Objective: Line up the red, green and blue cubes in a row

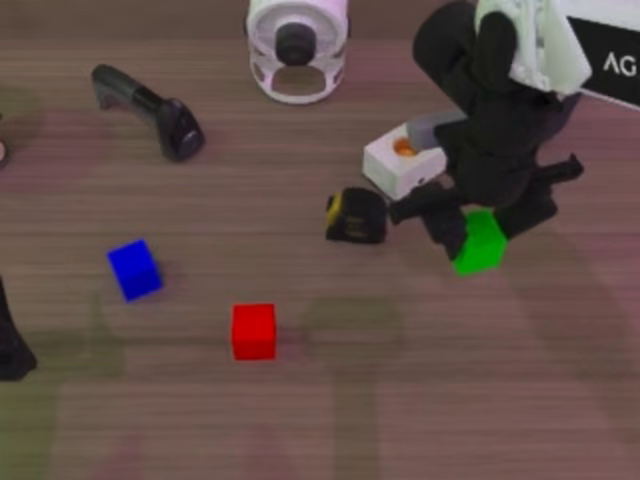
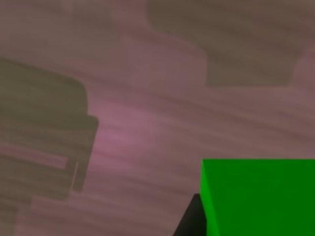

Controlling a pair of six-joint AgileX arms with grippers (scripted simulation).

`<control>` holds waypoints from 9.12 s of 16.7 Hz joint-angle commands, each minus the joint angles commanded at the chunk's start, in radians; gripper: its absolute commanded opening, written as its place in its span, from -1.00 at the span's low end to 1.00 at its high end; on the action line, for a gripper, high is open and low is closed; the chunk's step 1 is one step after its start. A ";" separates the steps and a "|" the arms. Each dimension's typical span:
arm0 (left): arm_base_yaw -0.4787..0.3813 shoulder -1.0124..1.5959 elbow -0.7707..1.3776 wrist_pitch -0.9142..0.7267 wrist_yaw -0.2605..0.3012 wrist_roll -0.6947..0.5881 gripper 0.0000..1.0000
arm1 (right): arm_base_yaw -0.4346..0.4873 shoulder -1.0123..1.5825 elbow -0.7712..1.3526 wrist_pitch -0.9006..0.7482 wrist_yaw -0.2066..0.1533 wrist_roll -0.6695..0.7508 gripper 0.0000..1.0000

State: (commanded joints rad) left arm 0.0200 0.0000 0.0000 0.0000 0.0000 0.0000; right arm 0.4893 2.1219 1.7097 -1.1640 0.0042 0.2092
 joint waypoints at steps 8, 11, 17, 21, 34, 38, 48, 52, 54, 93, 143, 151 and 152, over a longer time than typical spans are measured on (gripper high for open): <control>0.000 0.000 0.000 0.000 0.000 0.000 1.00 | 0.250 0.031 0.101 -0.065 0.005 0.521 -1.00; 0.000 0.000 0.000 0.000 0.000 0.000 1.00 | 0.277 0.027 0.110 -0.067 0.007 0.564 -1.00; 0.000 0.000 0.000 0.000 0.000 0.000 1.00 | 0.273 0.036 0.073 -0.024 0.006 0.564 -1.00; 0.000 0.000 0.000 0.000 0.000 0.000 1.00 | 0.276 0.073 -0.036 0.131 0.007 0.567 -1.00; 0.000 0.000 0.000 0.000 0.000 0.000 1.00 | 0.280 0.088 -0.075 0.179 0.008 0.567 0.06; 0.000 0.000 0.000 0.000 0.000 0.000 1.00 | 0.280 0.088 -0.075 0.179 0.008 0.567 0.66; 0.000 0.000 0.000 0.000 0.000 0.000 1.00 | 0.280 0.088 -0.075 0.179 0.008 0.567 1.00; 0.000 0.000 0.000 0.000 0.000 0.000 1.00 | 0.280 0.078 -0.037 0.137 0.008 0.569 1.00; 0.000 0.000 0.000 0.000 0.000 0.000 1.00 | 0.281 0.061 0.015 0.057 0.008 0.571 1.00; -0.232 1.996 1.531 -1.092 0.001 0.867 1.00 | -0.472 -2.103 -1.691 1.143 0.006 -0.204 1.00; -0.220 2.046 1.497 -1.027 0.009 0.874 -1.00 | -0.479 -2.122 -1.710 1.164 -0.004 -0.209 1.00; -0.236 2.031 1.546 -1.088 0.008 0.871 -1.00 | -0.479 -2.122 -1.710 1.164 -0.004 -0.209 1.00; -0.258 2.048 1.569 -1.101 0.008 0.865 -1.00 | -0.479 -2.122 -1.710 1.164 -0.004 -0.209 1.00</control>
State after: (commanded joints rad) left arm -0.2383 2.0484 1.5690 -1.1014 0.0082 0.8653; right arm 0.0100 0.0000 0.0000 0.0000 0.0000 0.0000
